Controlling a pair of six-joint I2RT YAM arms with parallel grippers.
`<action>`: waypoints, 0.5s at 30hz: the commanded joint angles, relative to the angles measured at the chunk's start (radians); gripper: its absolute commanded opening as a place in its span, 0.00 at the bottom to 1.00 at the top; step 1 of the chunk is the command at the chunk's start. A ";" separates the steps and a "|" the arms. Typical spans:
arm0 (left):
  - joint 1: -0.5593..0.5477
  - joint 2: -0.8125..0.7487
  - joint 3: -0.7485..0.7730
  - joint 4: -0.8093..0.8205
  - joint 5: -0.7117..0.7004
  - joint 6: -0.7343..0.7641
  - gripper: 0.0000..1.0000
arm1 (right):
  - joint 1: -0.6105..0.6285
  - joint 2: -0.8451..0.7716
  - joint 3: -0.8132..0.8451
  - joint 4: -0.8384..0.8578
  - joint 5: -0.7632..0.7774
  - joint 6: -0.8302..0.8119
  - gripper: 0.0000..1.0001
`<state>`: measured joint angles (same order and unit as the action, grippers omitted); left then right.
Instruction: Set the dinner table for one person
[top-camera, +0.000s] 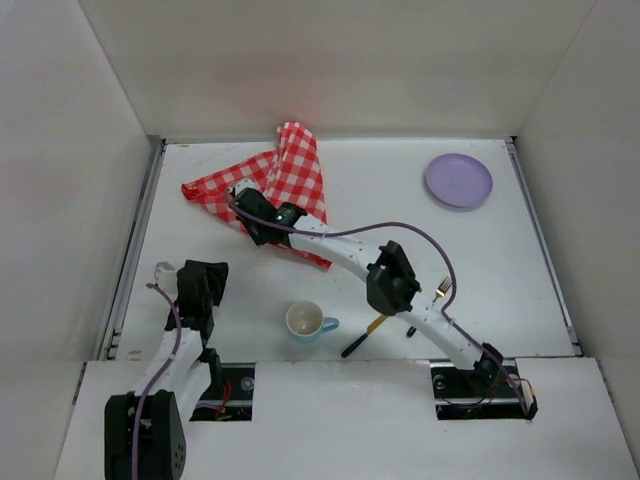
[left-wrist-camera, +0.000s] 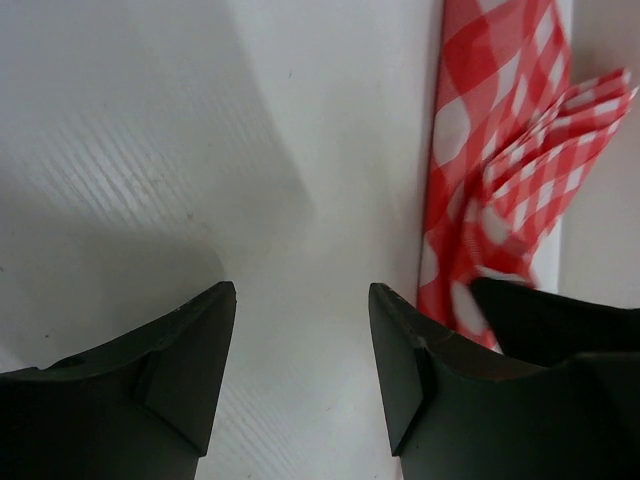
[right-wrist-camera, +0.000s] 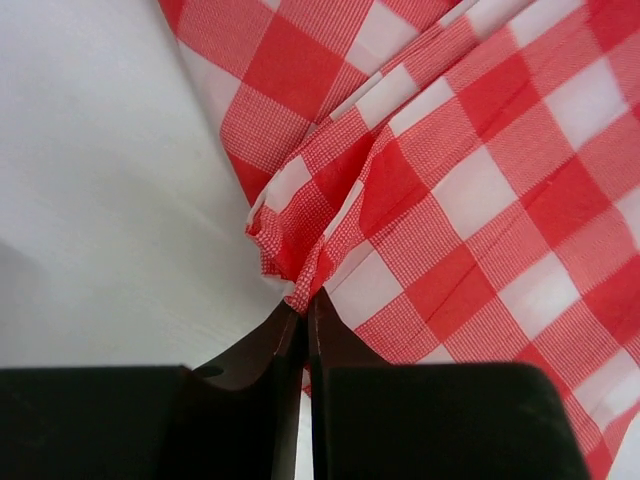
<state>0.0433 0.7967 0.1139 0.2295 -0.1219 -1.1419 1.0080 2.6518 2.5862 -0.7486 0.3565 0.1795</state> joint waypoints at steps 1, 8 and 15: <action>-0.045 0.045 0.039 0.028 0.027 0.036 0.54 | -0.013 -0.246 -0.059 0.104 0.050 0.093 0.10; -0.208 0.163 0.127 0.071 -0.149 0.079 0.54 | -0.249 -0.807 -0.904 0.536 0.082 0.384 0.10; -0.332 0.392 0.250 0.125 -0.263 0.111 0.53 | -0.484 -1.078 -1.544 0.759 0.061 0.695 0.15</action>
<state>-0.2623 1.1400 0.3065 0.2970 -0.3050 -1.0595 0.5129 1.5707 1.2209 -0.0982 0.4263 0.6933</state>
